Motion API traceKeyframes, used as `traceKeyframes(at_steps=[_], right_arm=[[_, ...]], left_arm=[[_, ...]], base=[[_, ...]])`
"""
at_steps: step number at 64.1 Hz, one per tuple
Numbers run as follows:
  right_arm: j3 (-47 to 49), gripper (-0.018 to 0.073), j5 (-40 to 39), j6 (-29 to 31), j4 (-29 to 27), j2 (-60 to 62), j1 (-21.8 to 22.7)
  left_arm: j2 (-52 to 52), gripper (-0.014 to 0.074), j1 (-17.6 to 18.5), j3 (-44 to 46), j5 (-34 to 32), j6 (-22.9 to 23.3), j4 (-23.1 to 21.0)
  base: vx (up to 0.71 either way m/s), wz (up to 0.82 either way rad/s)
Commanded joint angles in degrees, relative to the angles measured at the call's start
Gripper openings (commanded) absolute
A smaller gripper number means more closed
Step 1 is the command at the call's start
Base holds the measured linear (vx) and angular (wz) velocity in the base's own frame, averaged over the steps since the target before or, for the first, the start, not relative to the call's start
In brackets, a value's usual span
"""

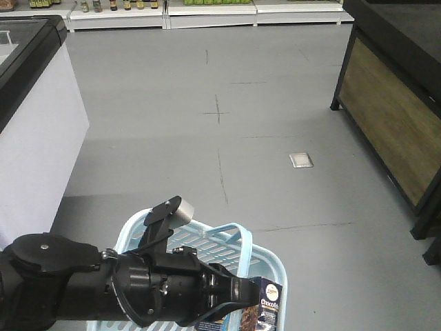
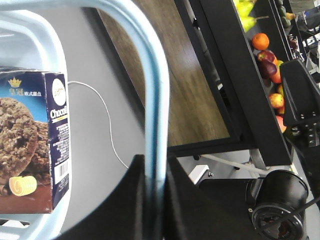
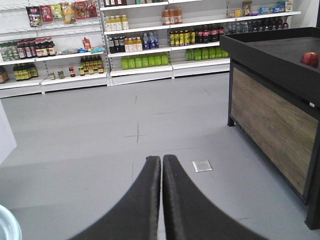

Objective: Left arm holds basket, right arm returns cookies
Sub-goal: 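Hold the basket with the left gripper while driving forward down the aisle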

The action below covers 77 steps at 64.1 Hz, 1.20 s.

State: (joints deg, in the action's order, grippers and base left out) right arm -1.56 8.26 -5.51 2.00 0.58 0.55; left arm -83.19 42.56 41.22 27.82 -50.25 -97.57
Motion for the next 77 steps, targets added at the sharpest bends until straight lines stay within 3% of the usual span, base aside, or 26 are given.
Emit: traceKeyframes(at_steps=[1, 77], right_arm=[[-0.2, -0.0008, -4.3, 0.1, 0.6, 0.7, 0.0], [-0.2, -0.0008, -4.3, 0.1, 0.6, 0.7, 0.0]], left_arm=[[2.4, -0.0006, 0.2, 1.6, 2.0, -1.0, -3.7], [2.4, -0.0006, 0.2, 1.6, 2.0, -1.0, -3.7]], base=[[0.30, 0.05], [0.35, 0.04]])
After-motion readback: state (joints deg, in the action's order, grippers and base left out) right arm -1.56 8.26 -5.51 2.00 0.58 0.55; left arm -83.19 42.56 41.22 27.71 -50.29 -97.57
